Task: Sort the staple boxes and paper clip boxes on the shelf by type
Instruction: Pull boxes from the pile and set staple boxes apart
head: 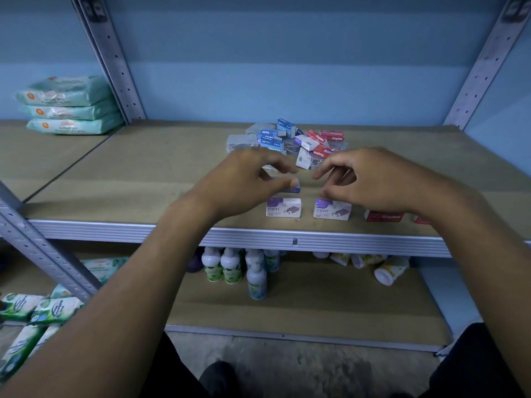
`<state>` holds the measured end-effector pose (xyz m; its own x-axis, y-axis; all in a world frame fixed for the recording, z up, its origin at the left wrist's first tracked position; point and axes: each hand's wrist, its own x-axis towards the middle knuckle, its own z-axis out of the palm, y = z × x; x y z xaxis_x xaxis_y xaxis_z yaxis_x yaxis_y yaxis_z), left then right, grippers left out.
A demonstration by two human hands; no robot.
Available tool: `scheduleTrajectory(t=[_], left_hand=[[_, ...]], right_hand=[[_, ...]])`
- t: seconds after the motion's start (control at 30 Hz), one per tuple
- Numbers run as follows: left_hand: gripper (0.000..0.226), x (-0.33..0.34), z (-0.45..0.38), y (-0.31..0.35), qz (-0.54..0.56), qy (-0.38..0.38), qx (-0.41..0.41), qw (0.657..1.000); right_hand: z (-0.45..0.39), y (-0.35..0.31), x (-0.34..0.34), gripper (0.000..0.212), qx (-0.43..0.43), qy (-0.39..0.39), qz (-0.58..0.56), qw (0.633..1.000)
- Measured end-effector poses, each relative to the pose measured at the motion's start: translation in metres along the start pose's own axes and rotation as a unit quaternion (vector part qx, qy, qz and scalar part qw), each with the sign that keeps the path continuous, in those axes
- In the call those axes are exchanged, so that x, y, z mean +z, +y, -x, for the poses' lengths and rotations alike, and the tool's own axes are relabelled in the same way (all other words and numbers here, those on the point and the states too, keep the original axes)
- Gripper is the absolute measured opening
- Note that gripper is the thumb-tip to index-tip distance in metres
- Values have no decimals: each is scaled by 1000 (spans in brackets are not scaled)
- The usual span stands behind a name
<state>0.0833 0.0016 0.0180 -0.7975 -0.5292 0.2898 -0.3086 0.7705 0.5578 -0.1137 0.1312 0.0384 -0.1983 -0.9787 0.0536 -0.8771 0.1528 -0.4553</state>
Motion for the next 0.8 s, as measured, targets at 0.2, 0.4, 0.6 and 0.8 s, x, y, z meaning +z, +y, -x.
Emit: scheduleTrajectory(t=[0.2,0.4,0.6,0.8], left_hand=[[24,-3,-18,-19,-50,65,-13,997],[32,1,-43,-39,-87,85,-37,992],[41,12,-62,-49,-77,85,-50,992],[49,22,-80,-56,-64,88,-58,992]], right_hand=[[-15,2,13,22,-4,14,-21,1000],[-34,10,25,31,-12,16,-6,1000],[-50,10,33,32,-37,23,1,999],[-60,5,40,39,-41,6,-5,999]])
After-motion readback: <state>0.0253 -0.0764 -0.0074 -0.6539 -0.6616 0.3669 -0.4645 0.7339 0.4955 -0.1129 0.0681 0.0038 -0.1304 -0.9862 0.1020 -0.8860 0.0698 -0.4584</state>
